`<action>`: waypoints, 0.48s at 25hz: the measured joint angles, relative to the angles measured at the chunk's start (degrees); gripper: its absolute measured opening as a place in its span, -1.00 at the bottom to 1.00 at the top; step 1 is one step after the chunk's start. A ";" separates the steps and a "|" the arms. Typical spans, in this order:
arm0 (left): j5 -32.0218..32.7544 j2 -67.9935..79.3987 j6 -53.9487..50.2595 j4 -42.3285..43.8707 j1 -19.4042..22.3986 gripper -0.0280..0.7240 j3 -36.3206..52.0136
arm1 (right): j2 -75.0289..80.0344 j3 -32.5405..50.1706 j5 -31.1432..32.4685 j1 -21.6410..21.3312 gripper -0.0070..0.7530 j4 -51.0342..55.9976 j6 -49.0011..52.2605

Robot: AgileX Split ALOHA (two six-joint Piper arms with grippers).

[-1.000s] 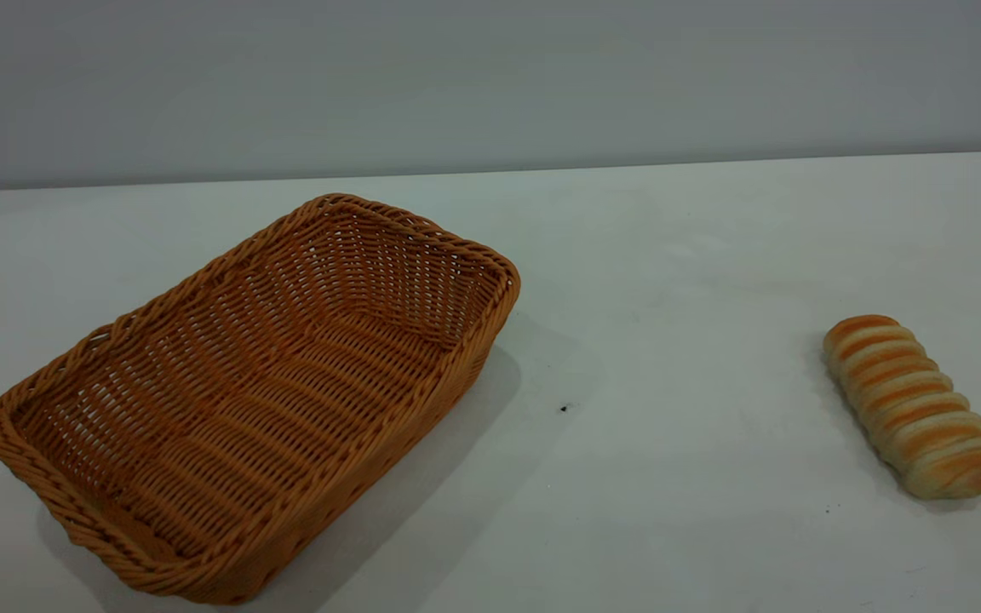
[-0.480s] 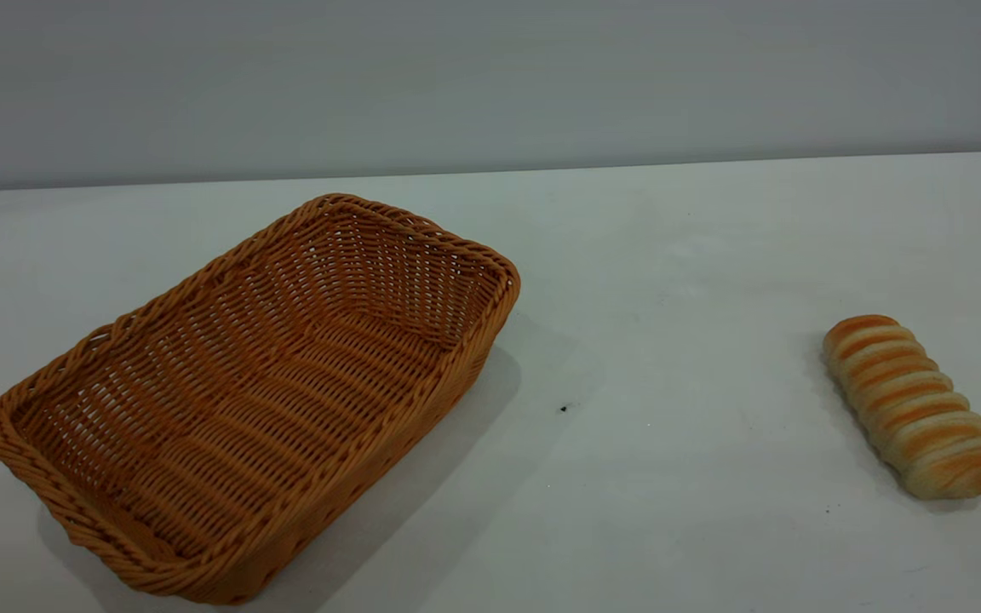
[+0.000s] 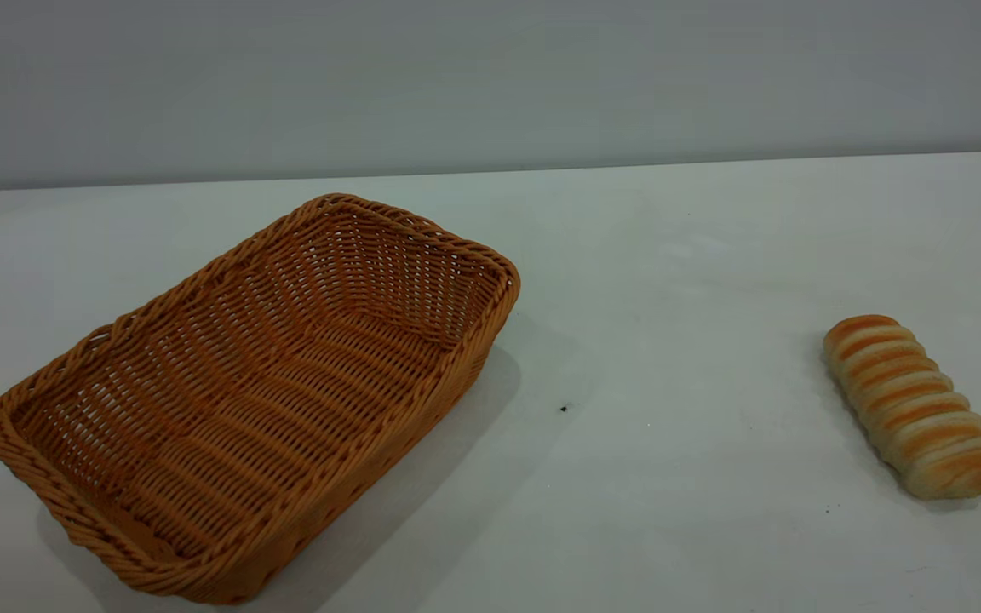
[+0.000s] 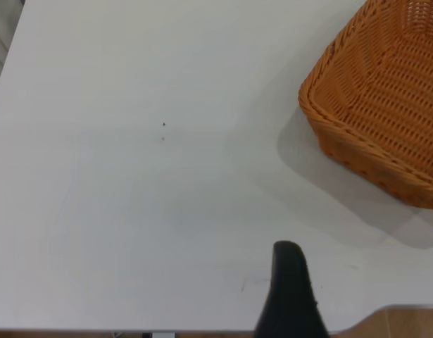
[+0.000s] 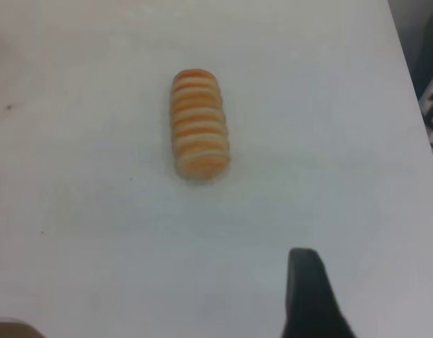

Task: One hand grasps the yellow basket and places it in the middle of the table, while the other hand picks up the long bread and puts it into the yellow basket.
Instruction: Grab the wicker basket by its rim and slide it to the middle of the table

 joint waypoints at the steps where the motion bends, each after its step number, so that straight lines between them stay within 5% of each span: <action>1: 0.00 0.00 0.08 0.00 -0.89 0.65 0.00 | 0.00 0.00 0.00 0.00 0.28 0.00 0.00; 12: 0.00 0.00 0.02 0.90 -8.87 0.65 0.00 | 0.00 0.00 0.00 0.08 0.28 0.00 0.00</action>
